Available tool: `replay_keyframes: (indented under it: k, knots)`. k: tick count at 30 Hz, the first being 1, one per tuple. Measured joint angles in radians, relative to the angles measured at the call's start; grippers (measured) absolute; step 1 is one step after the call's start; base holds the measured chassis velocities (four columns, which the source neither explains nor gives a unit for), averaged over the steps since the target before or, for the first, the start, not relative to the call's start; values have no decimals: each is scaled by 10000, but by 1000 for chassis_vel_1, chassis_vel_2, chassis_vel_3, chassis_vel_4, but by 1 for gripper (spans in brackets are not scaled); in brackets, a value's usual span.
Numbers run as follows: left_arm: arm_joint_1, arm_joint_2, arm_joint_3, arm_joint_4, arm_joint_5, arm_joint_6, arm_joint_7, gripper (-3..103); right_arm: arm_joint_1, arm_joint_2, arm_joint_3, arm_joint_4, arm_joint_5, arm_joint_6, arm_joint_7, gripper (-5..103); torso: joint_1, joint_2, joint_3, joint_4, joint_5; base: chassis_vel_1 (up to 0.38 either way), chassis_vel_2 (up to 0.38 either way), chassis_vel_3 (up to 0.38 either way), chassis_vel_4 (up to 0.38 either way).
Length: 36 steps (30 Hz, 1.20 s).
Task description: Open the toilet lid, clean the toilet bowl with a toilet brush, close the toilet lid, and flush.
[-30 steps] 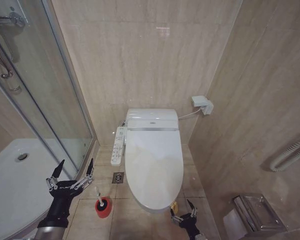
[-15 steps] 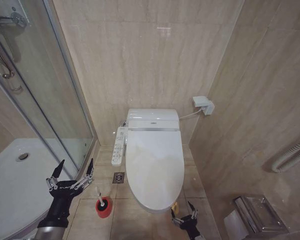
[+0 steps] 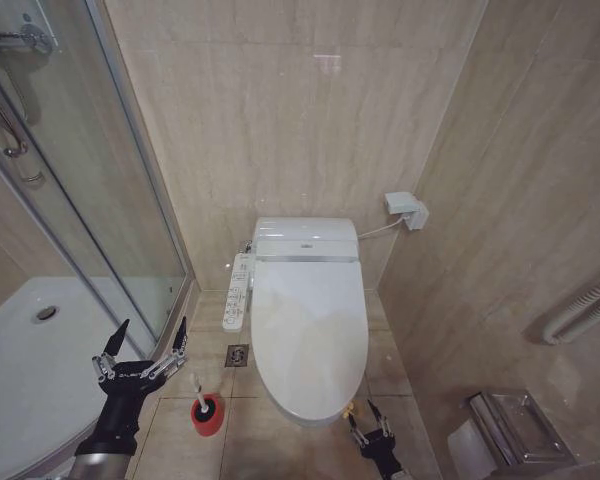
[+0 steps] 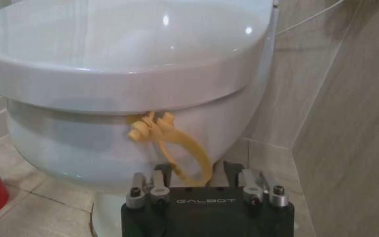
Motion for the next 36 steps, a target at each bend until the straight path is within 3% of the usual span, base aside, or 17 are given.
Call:
replay_keyframes:
  k: [6, 7, 14, 15, 29, 36]
  knots:
    - [0, 0, 0, 0, 0, 0, 0, 100, -133, 27, 32, 126, 12, 50, 14, 51, 0, 0, 0, -3, 0, 0, 0, 0, 0]
    - [0, 0, 0, 0, 0, 0, 0, 100, -151, 28, 44, 136, 13, 65, 16, 25, 0, 0, 0, -3, 0, 0, 0, 0, 0]
    - [0, -1, 0, 0, 0, 0, 0, 100, -299, 20, 110, 230, 28, 138, 24, 25, 0, 0, 0, -2, 0, 0, 0, 0, 0]
    - [0, -1, 0, 0, 0, 0, 0, 100, -318, 20, 116, 242, 29, 156, 24, 2, 0, 0, 0, -2, 0, 0, 0, 0, 0]
    - [0, 0, 0, 0, 0, 0, 0, 100, -573, 8, 281, 1016, 387, 133, 249, 2, 0, 0, 0, -2, 0, 0, 0, 0, 0]
    - [0, 0, 0, 0, 0, 0, 0, 100, -990, -322, 820, 3126, 1562, -600, 294, 2, 0, -1, 1, -1, 4, 0, 0, 0, 0]
